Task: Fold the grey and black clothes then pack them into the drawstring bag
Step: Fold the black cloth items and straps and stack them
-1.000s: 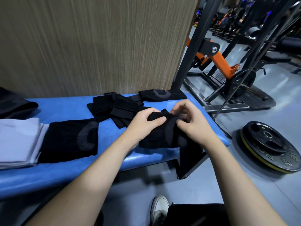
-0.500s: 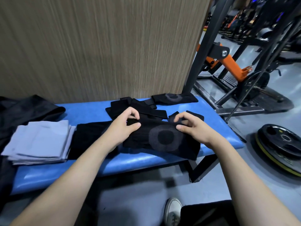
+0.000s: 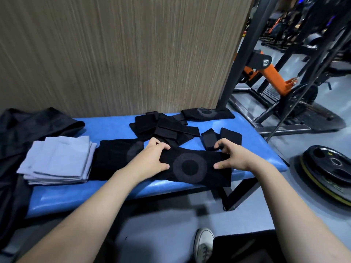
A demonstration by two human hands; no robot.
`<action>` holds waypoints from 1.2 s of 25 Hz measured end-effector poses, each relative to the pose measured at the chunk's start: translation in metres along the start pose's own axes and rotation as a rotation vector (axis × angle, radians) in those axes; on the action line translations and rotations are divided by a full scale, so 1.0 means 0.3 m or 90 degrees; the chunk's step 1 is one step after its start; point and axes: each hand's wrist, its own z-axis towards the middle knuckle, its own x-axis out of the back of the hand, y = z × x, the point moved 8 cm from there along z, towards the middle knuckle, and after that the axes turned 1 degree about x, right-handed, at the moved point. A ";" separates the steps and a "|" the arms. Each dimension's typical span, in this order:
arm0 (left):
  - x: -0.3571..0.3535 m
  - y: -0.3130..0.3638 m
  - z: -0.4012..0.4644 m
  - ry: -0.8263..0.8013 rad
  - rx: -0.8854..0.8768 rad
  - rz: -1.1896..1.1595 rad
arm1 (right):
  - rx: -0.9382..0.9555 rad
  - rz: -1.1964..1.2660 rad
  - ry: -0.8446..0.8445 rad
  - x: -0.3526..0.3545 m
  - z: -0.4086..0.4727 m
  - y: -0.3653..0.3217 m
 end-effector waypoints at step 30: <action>-0.050 0.007 -0.008 0.041 0.091 -0.072 | 0.001 0.148 0.028 0.058 -0.043 0.029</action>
